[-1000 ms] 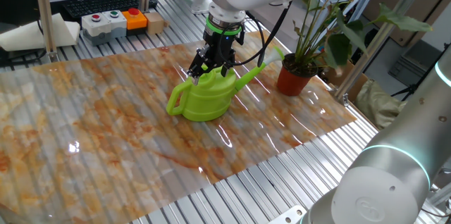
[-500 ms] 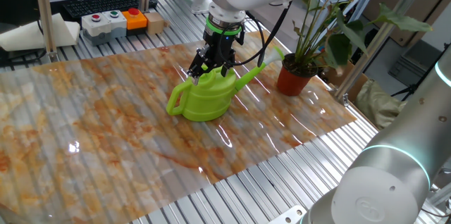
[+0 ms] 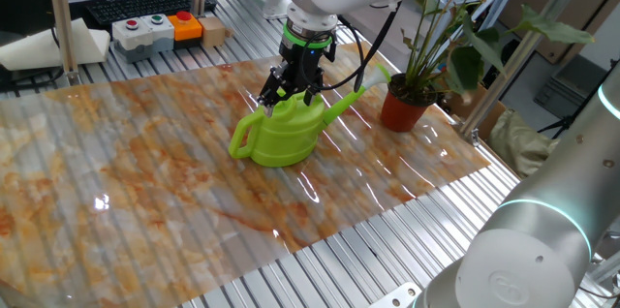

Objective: Water the plant

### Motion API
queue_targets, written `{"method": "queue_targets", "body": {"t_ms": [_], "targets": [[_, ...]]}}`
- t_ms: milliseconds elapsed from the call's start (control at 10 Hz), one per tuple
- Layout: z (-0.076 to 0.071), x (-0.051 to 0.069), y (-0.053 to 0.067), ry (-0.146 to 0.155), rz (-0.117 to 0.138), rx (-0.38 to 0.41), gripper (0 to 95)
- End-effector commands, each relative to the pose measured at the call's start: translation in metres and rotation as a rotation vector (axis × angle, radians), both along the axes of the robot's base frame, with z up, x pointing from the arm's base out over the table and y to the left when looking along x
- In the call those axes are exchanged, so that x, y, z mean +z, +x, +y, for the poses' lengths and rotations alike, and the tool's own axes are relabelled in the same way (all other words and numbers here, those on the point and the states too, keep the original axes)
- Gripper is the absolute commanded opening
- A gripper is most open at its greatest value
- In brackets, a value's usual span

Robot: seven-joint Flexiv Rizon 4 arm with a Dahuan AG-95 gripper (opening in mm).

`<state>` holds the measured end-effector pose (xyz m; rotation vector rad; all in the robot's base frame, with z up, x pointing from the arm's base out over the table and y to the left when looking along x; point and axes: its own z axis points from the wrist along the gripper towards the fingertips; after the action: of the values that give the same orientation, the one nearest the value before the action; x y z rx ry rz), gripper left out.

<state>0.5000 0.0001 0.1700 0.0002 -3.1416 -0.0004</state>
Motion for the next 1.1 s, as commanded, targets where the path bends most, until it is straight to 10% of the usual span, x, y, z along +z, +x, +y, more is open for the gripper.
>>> {"method": "queue_targets", "body": {"t_ms": [100, 300, 600, 800, 1100], "targets": [[0.000, 0.000, 0.000, 0.045, -0.025, -0.601, 0.0], [0.000, 0.000, 0.000, 0.049, -0.021, -0.606, 0.0], [0.000, 0.000, 0.000, 0.047, -0.017, -0.621, 38.0], [0.000, 0.000, 0.000, 0.049, -0.018, -0.626, 0.0], [-0.004, 0.018, -0.009, 0.057, -0.009, -0.622, 0.0]]}}
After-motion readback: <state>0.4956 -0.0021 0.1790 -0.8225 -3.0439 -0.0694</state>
